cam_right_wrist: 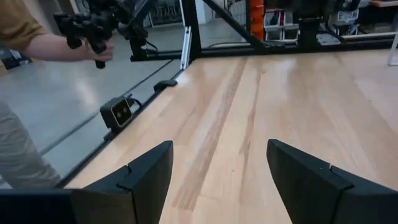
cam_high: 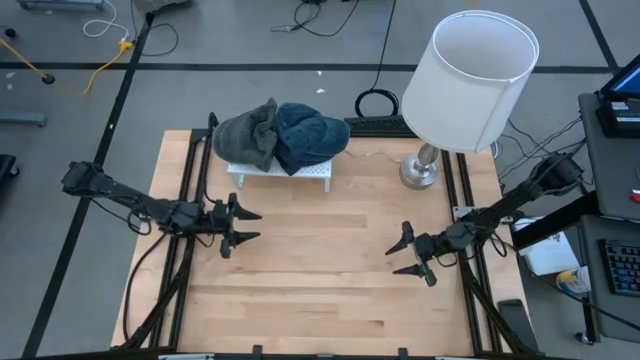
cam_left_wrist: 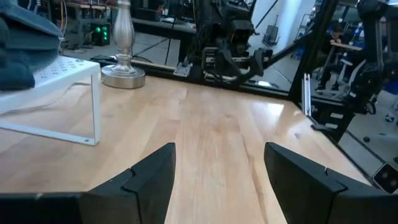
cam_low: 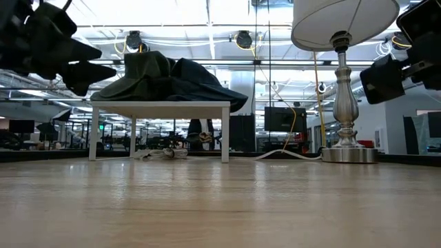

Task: Pick & Place hat
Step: Return to Home Position

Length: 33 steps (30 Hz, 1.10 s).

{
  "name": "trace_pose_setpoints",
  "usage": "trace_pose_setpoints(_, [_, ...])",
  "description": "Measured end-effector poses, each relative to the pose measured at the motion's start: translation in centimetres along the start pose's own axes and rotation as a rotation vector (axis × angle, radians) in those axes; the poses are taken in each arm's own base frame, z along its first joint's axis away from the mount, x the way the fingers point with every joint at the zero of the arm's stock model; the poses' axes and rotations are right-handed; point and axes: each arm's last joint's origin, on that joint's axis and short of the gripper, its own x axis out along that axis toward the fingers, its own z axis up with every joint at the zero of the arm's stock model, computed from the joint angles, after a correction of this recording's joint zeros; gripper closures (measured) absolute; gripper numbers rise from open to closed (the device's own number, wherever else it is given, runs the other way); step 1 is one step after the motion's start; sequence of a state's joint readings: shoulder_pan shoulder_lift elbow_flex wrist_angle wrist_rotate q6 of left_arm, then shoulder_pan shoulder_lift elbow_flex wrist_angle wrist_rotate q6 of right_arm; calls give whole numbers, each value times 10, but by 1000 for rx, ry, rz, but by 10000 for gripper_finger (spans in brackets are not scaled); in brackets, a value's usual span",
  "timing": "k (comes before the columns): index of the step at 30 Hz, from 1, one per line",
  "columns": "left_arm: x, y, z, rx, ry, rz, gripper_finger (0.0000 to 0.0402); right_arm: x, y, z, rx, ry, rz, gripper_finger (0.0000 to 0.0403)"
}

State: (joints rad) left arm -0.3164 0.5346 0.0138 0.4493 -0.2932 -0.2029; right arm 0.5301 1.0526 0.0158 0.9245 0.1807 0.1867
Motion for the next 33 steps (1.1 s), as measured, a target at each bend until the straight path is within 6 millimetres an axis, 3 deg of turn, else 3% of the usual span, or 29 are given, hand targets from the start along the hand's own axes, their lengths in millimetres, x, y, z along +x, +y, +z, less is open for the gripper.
trace_pose_setpoints(12, [-6, 6, 13, -6, -109, -6, 151, -12, 0, 10, -56, -27, 4, 149])
trace_pose_setpoints(18, [-12, 14, 12, -16, -87, 26, 151, -24, -3, 11, -37, 6, -6, 149])
trace_pose_setpoints(33, [-29, 25, 14, -22, -117, 2, 151, -46, -8, 22, -44, -97, -93, 149])
